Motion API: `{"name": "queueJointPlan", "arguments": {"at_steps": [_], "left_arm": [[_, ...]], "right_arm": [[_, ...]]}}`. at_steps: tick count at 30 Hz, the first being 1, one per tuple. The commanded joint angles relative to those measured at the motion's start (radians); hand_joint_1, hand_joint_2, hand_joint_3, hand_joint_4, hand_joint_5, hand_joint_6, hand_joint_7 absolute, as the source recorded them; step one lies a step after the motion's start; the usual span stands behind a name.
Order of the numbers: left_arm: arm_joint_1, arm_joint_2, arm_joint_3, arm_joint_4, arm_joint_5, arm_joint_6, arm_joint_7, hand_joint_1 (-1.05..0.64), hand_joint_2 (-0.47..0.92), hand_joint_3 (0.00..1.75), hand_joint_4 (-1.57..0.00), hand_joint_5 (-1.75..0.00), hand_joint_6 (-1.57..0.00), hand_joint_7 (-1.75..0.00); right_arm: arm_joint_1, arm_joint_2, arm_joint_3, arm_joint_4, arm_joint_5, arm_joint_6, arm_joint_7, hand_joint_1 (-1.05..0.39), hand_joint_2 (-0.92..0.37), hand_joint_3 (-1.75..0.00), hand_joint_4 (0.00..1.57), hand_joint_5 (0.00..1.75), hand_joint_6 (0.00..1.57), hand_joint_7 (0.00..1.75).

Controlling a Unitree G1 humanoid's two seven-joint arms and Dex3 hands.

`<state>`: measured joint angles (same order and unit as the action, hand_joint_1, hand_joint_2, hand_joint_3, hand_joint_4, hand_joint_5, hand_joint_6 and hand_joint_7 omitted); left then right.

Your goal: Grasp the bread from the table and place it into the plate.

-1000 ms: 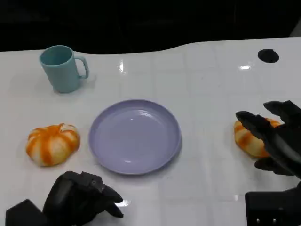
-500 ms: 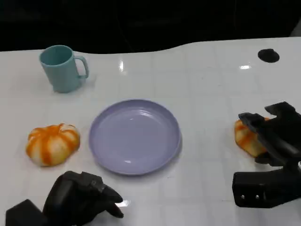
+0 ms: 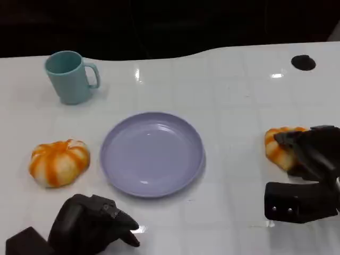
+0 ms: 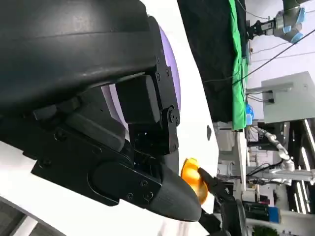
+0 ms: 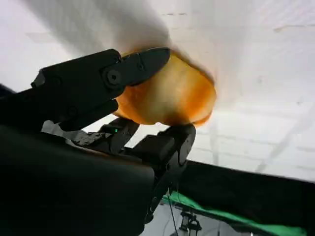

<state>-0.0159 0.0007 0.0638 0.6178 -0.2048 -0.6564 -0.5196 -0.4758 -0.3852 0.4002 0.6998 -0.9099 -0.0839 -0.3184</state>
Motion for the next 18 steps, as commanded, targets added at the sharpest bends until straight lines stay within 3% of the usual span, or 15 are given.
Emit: {"name": "queueJointPlan", "arguments": {"at_steps": [1,2,5,6,8,9,11,18], "left_arm": [[0.008,0.012,0.003,-0.009,-0.005,-0.001,0.004,-1.05,0.91,0.0,-1.45,-0.63,-1.57,-0.23],[0.008,0.012,0.003,-0.008,-0.004,-0.002,0.004,-1.05,0.9,0.0,-1.45,-0.63,-1.57,-0.23],[0.009,0.013,0.003,-0.01,0.0,-0.002,0.008,-1.05,0.91,0.0,-1.45,-0.63,-1.57,-0.23],[0.009,0.013,0.003,-0.012,-0.001,-0.001,0.008,-1.05,0.91,0.0,-1.45,-0.63,-1.57,-0.23],[0.008,0.013,0.003,-0.009,-0.003,0.001,0.005,-1.05,0.91,0.0,-1.45,-0.63,-1.57,-0.23],[0.006,0.013,0.004,-0.006,-0.001,0.001,0.008,-1.05,0.91,0.0,-1.45,-0.63,-1.57,-0.23],[0.002,0.011,0.005,0.001,0.001,0.0,0.011,-1.05,0.91,0.0,-1.46,-0.63,-1.57,-0.23],[-0.005,0.01,0.006,0.01,-0.004,-0.001,0.007,-1.05,0.91,0.0,-1.45,-0.63,-1.57,-0.23]], "right_arm": [[-0.016,-0.013,-0.008,0.056,0.055,-0.093,-0.098,-0.11,-0.85,0.0,1.11,0.82,1.26,0.05],[-0.017,-0.016,-0.005,0.062,0.061,-0.108,-0.112,-0.07,-0.86,-0.01,1.04,1.21,1.36,0.07],[-0.022,-0.018,0.002,0.088,0.063,-0.147,-0.172,-0.03,-0.87,-0.01,0.93,1.67,1.45,0.16],[-0.023,-0.016,0.002,0.094,0.065,-0.155,-0.185,-0.02,-0.86,-0.01,0.91,1.71,1.37,0.35],[-0.028,-0.014,0.004,0.113,0.066,-0.176,-0.224,-0.01,-0.86,-0.01,0.9,1.74,1.08,0.98],[-0.03,-0.013,0.004,0.12,0.068,-0.188,-0.241,-0.01,-0.86,-0.01,0.9,1.74,1.03,1.09],[-0.031,-0.014,0.002,0.118,0.075,-0.204,-0.256,0.01,-0.86,-0.01,0.89,1.75,0.97,1.19],[-0.012,-0.013,-0.014,0.047,0.099,-0.245,-0.302,0.04,-0.84,-0.01,0.92,1.75,0.94,1.32]]}}
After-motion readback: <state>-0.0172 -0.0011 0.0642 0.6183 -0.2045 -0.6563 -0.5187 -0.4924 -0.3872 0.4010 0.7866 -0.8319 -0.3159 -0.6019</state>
